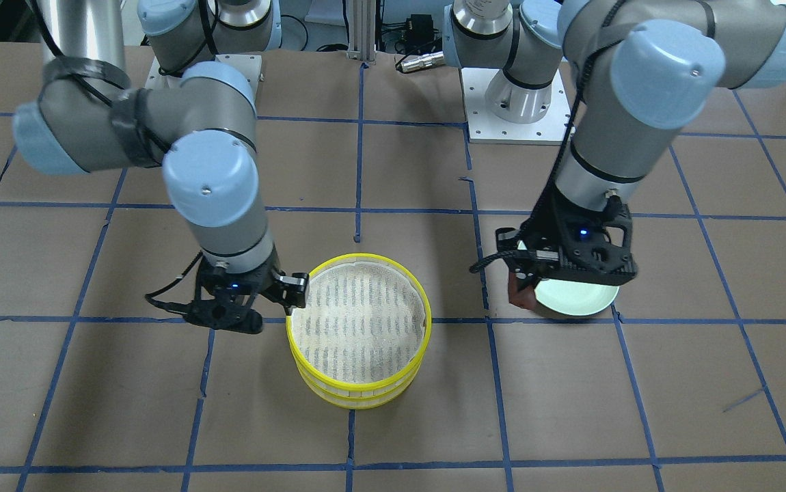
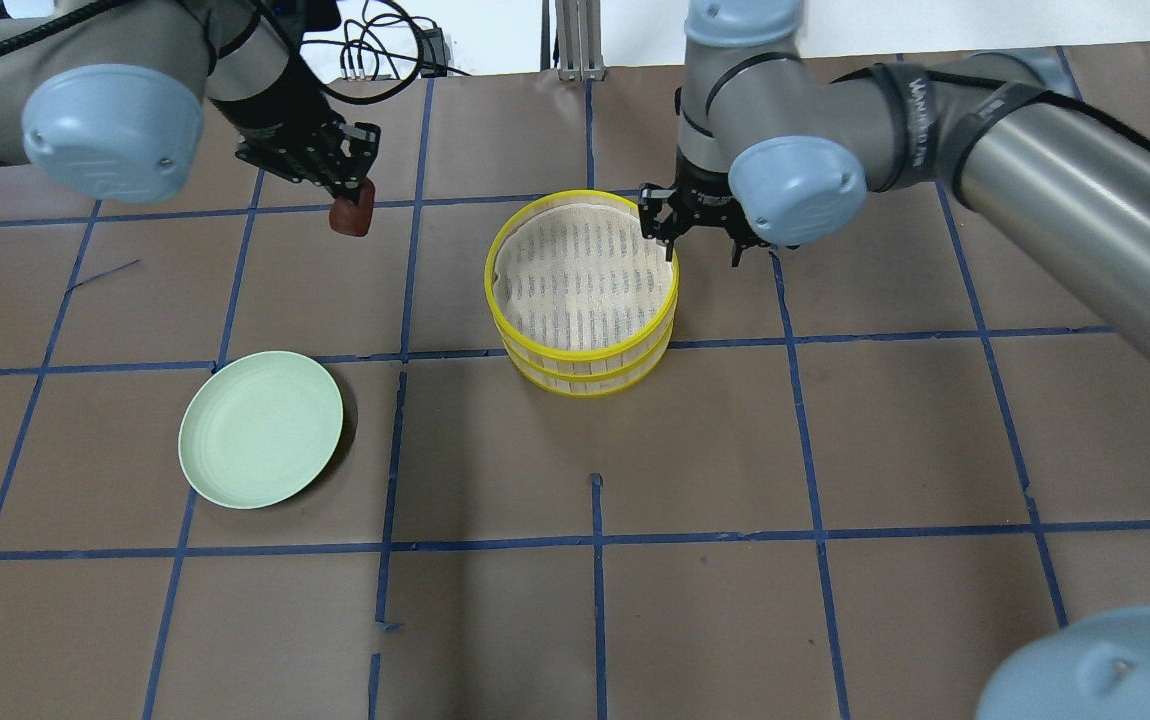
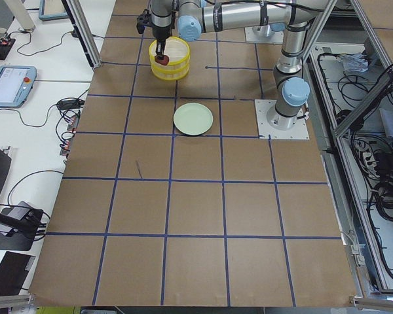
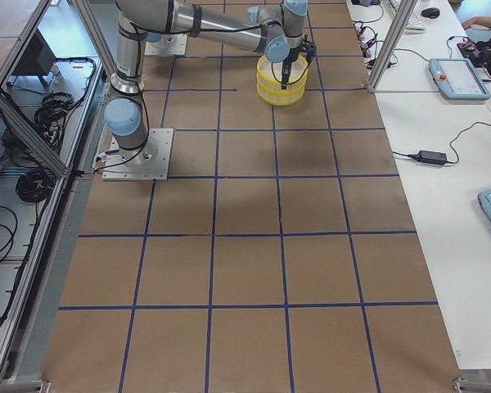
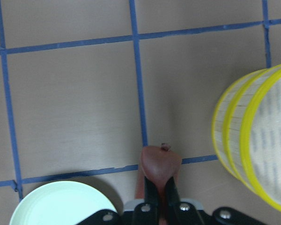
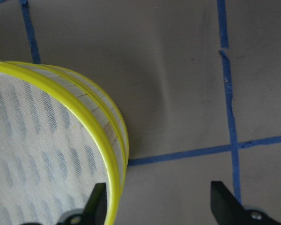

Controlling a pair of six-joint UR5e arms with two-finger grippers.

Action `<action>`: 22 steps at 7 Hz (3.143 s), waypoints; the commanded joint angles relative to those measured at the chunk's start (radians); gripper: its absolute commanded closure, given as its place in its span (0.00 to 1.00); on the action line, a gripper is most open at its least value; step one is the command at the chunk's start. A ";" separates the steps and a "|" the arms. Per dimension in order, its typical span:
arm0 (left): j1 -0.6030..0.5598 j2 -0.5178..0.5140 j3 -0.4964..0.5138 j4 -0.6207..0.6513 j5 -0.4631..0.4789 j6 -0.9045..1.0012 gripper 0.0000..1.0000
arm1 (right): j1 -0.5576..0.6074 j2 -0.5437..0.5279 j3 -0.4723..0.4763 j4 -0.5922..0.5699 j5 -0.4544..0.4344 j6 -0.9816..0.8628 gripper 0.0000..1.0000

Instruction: Place buns in different layers of steamer

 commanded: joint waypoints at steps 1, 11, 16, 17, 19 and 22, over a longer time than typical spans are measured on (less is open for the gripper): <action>-0.143 -0.042 -0.004 0.125 -0.030 -0.241 0.96 | -0.152 -0.191 -0.045 0.271 0.061 -0.232 0.00; -0.211 -0.157 -0.029 0.253 0.022 -0.232 0.00 | -0.165 -0.283 -0.129 0.427 0.007 -0.284 0.00; 0.119 0.106 0.003 -0.312 0.122 0.198 0.00 | -0.141 -0.278 -0.139 0.424 -0.017 -0.285 0.00; 0.156 0.146 0.005 -0.353 0.108 0.200 0.00 | -0.145 -0.282 -0.135 0.423 -0.019 -0.285 0.00; 0.164 0.220 0.014 -0.399 0.108 0.203 0.00 | -0.143 -0.286 -0.127 0.423 -0.023 -0.294 0.00; 0.127 0.233 -0.008 -0.392 0.036 0.197 0.00 | -0.139 -0.287 -0.127 0.421 -0.019 -0.297 0.00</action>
